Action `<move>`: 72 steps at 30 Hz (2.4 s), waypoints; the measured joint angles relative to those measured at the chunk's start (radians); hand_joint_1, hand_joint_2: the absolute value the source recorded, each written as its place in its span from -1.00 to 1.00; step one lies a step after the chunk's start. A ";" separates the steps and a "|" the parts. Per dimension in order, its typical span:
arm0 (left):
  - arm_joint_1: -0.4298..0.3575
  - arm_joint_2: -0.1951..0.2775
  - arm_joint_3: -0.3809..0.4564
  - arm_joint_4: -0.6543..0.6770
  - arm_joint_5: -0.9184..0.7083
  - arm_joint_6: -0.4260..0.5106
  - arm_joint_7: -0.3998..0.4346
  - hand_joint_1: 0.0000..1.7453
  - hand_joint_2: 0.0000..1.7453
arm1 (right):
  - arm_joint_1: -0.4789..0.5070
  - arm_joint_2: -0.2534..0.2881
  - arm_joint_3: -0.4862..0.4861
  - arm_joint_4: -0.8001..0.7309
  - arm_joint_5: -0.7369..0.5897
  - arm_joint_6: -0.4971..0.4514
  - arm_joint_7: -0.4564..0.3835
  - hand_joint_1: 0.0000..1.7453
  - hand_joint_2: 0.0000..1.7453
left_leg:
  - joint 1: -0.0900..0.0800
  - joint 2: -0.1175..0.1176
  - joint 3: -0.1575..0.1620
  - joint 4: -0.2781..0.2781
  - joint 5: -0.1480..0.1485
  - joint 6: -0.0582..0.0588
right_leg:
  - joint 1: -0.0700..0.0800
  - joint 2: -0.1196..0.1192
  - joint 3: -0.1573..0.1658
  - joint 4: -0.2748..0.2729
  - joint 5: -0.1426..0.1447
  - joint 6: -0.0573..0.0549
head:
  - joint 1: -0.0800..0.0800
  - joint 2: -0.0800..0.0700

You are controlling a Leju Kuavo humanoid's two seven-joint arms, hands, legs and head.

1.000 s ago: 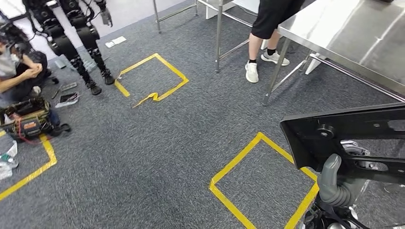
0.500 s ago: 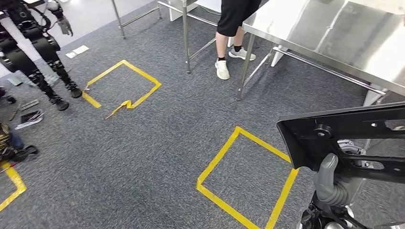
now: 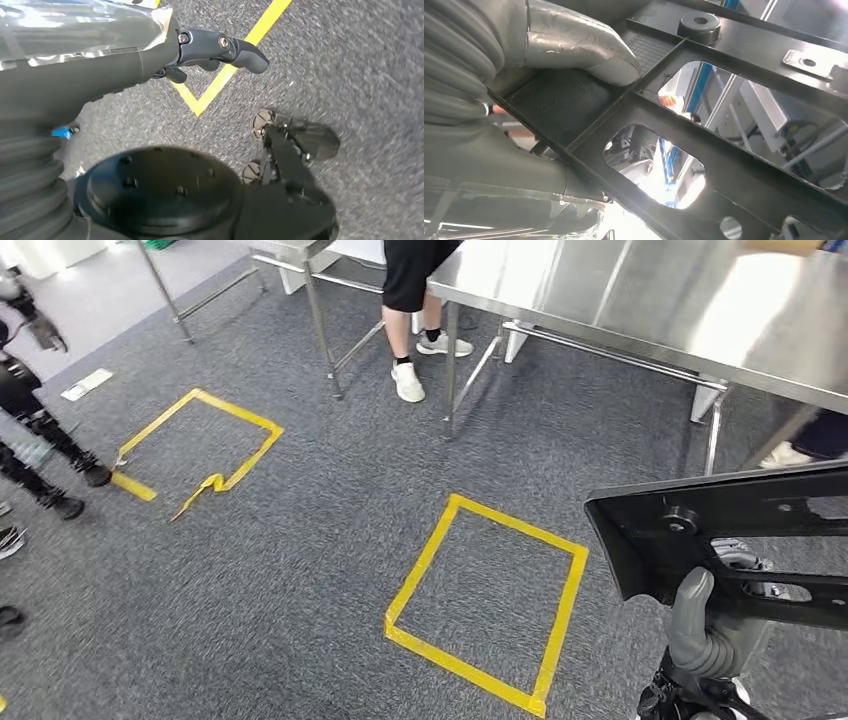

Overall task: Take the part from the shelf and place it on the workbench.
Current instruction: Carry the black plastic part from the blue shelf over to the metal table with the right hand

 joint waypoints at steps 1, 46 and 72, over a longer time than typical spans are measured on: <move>-0.001 -0.001 0.000 0.000 0.000 -0.001 -0.001 -1.00 1.00 | 0.000 0.002 -0.001 -0.001 0.002 0.000 0.000 1.00 1.00 | 0.003 -0.030 -0.019 0.045 -0.029 -0.005 | -0.005 0.012 0.002 -0.002 0.003 -0.008 | -0.002 0.000; 0.001 -0.003 -0.001 -0.001 0.001 0.009 -0.010 -1.00 1.00 | 0.032 0.019 -0.004 -0.009 0.031 -0.034 -0.007 1.00 1.00 | 0.011 -0.114 -0.007 -0.010 0.019 0.000 | 0.007 0.083 -0.009 0.008 0.000 -0.006 | -0.004 0.000; 0.009 -0.006 -0.023 -0.001 -0.014 0.058 -0.027 -1.00 1.00 | 0.028 0.004 -0.004 -0.005 0.032 -0.034 -0.014 1.00 1.00 | 0.036 -0.077 0.039 -0.069 0.031 0.015 | -0.020 0.037 -0.114 0.195 -0.046 0.056 | 0.006 0.000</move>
